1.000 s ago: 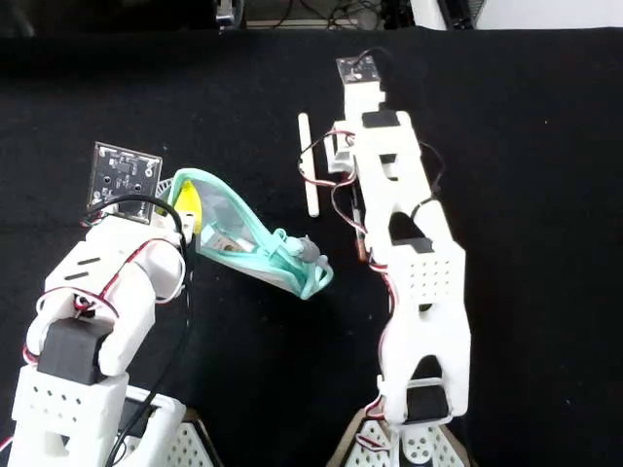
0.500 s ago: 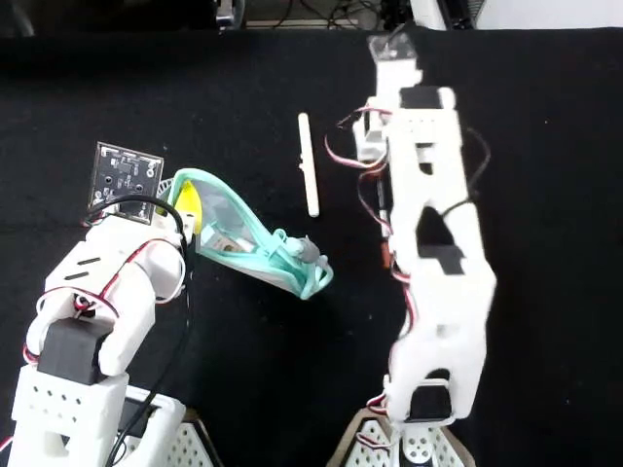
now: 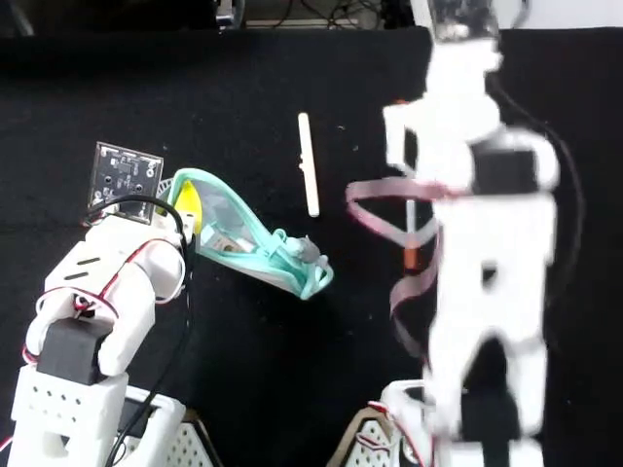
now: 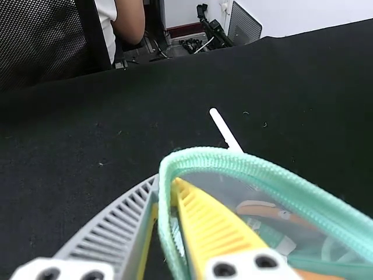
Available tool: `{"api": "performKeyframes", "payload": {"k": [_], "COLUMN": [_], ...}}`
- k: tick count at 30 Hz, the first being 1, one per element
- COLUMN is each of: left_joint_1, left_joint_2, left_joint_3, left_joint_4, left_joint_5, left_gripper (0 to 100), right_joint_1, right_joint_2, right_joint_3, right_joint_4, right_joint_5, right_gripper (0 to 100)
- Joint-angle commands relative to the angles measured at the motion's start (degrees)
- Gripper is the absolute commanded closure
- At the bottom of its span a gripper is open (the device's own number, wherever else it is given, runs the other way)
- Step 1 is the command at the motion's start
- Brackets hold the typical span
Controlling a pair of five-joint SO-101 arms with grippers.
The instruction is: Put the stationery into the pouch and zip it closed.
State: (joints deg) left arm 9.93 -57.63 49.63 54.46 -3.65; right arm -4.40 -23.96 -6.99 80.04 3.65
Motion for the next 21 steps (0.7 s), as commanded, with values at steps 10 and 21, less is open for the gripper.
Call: {"api": "performKeyframes", "payload": {"k": [10,21], "left_joint_1": [1.3,1.3], "left_joint_2": [1.8,1.8], "left_joint_3": [9.8,9.8], "left_joint_4": [0.7,0.7], "left_joint_5": [-0.6,-0.7], "left_gripper": [97,97], "right_joint_1": [-28.5,-42.9], "right_joint_2": [-45.7,-49.4], "right_joint_3": [28.4,34.9], "right_joint_4": [-34.2,-50.8], "right_joint_5": [0.4,0.4], "right_gripper": [98.7,98.7]}}
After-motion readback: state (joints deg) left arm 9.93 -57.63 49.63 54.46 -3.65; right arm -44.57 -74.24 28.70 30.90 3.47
